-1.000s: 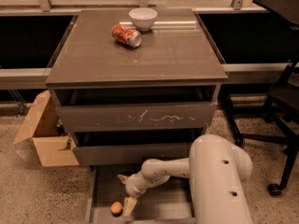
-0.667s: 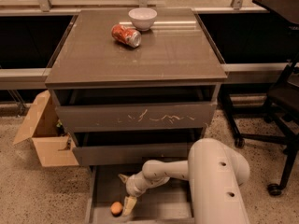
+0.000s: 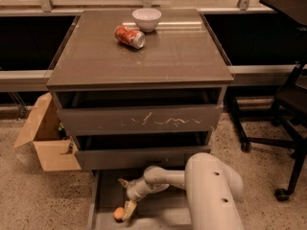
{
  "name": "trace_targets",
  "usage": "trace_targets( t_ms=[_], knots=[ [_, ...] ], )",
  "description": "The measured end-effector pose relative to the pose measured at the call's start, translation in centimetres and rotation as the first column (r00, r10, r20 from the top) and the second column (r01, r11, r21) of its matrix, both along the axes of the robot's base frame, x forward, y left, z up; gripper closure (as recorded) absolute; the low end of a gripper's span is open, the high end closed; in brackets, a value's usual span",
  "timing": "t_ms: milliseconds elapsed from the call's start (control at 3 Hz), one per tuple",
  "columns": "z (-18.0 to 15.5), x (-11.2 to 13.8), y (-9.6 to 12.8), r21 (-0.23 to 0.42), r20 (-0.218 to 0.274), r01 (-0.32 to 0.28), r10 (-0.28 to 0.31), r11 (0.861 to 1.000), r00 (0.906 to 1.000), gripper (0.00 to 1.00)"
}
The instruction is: Pick orange from bottom drawer and place on counter
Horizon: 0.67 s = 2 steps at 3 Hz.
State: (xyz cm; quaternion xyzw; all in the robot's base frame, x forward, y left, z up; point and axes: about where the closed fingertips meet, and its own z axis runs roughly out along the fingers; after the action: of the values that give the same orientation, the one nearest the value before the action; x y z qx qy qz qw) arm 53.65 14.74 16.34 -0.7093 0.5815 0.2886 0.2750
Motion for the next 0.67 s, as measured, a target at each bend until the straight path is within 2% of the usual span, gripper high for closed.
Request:
trace_targets(
  t_ms=[667],
  knots=[
    [-2.0, -0.6, 2.6, 0.033, -0.022, -0.040, 0.041, 0.999, 0.9989, 0.00]
  ],
)
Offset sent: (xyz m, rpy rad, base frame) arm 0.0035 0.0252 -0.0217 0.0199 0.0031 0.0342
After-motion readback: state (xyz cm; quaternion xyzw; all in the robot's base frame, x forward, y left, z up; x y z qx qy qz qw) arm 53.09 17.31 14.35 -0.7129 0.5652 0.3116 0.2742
